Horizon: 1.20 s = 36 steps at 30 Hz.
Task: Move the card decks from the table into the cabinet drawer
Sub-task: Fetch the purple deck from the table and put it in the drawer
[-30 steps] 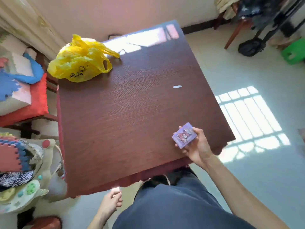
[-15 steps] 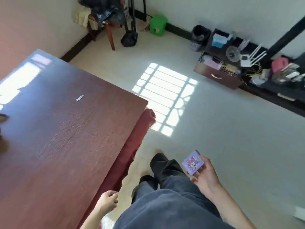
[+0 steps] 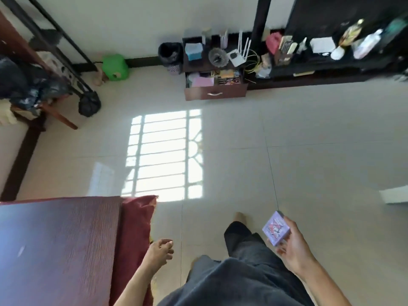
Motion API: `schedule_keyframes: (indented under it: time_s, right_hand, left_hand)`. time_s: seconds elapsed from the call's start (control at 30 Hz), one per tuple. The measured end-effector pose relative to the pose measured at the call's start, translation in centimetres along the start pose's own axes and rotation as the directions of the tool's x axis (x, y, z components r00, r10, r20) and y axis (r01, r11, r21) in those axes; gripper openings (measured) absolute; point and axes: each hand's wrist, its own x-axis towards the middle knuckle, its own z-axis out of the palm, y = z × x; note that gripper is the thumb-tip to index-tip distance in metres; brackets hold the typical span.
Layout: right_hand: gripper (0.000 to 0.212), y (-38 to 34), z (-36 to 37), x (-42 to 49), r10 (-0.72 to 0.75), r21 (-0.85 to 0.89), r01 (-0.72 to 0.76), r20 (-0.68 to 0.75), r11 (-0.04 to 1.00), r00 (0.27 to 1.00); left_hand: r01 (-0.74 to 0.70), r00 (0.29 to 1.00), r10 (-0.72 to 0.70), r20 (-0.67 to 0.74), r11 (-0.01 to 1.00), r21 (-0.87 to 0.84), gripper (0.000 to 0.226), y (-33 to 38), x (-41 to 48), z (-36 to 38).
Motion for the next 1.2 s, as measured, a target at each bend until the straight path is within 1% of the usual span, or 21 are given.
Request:
schedule_keyframes:
  time_s: [0.1,0.17,0.33,0.43,0.53,0.6,0.67,0.73,0.8,0.87,1.0,1.1,1.2]
  right_hand:
    - [0.064,-4.6,-0.1,2.1,-0.008,-0.028,0.008,0.003,1.000,1.000]
    - [0.070,-7.8,0.3,3.1,-0.016,-0.032,0.016,0.017,0.999,1.000]
    - [0.052,-15.6,2.0,6.3,-0.052,-0.019,0.053,0.063,0.998,0.997]
    - [0.047,-19.9,3.6,8.5,-0.055,-0.003,0.055,0.072,0.998,0.996]
    - [0.046,-24.1,5.4,10.8,-0.078,-0.003,0.079,0.078,0.997,0.994]
    - [0.047,-27.3,6.7,12.4,-0.091,0.004,0.091,0.076,0.996,0.993]
    - [0.045,-30.4,7.9,14.0,-0.089,0.033,0.088,0.038,0.996,0.995]
    - [0.045,-33.2,8.9,15.4,-0.079,0.077,0.078,0.008,0.994,0.997]
    - [0.047,-36.3,10.1,16.8,-0.079,0.080,0.079,-0.002,0.994,0.997]
    - [0.048,-39.5,11.3,18.2,-0.085,0.078,0.086,-0.016,0.993,0.996]
    - [0.054,-45.4,12.7,21.4,-0.093,0.111,0.094,-0.016,0.989,0.996]
    - [0.054,-50.0,14.0,24.6,-0.087,0.135,0.088,-0.016,0.987,0.996]
    - [0.054,-54.7,15.1,28.6,-0.081,0.146,0.080,-0.004,0.986,0.997]
  left_hand:
    - [0.010,1.000,-0.010,-0.023,1.000,-0.010,0.018,4.6,1.1,1.4]
    - [0.028,0.999,-0.028,-0.023,1.000,-0.001,0.017,6.6,1.7,2.0]
    - [0.081,0.997,-0.081,-0.005,0.996,0.047,0.015,10.5,3.6,3.0]
    - [0.106,0.994,-0.107,0.009,0.989,0.103,0.016,13.4,5.5,3.0]
    - [0.113,0.993,-0.117,0.015,0.983,0.147,0.024,17.3,8.1,2.8]
    - [0.097,0.994,-0.102,0.026,0.983,0.154,0.026,21.4,10.3,2.3]
    - [0.075,0.996,-0.081,0.024,0.981,0.181,0.024,26.0,12.7,1.6]
    - [0.070,0.996,-0.079,0.045,0.982,0.176,0.024,30.8,14.9,1.3]
    - [0.046,0.995,-0.058,0.079,0.989,0.144,0.023,36.3,17.2,0.9]
    - [0.018,0.994,-0.036,0.104,0.986,0.164,0.023,41.7,19.6,0.9]
    - [-0.096,0.983,0.072,0.166,0.985,0.141,0.025,52.6,23.6,1.2]
    - [-0.176,0.974,0.155,0.166,0.977,0.120,0.023,59.6,26.3,1.7]
    - [-0.171,0.977,0.157,0.146,0.982,0.084,0.022,64.6,28.6,2.0]
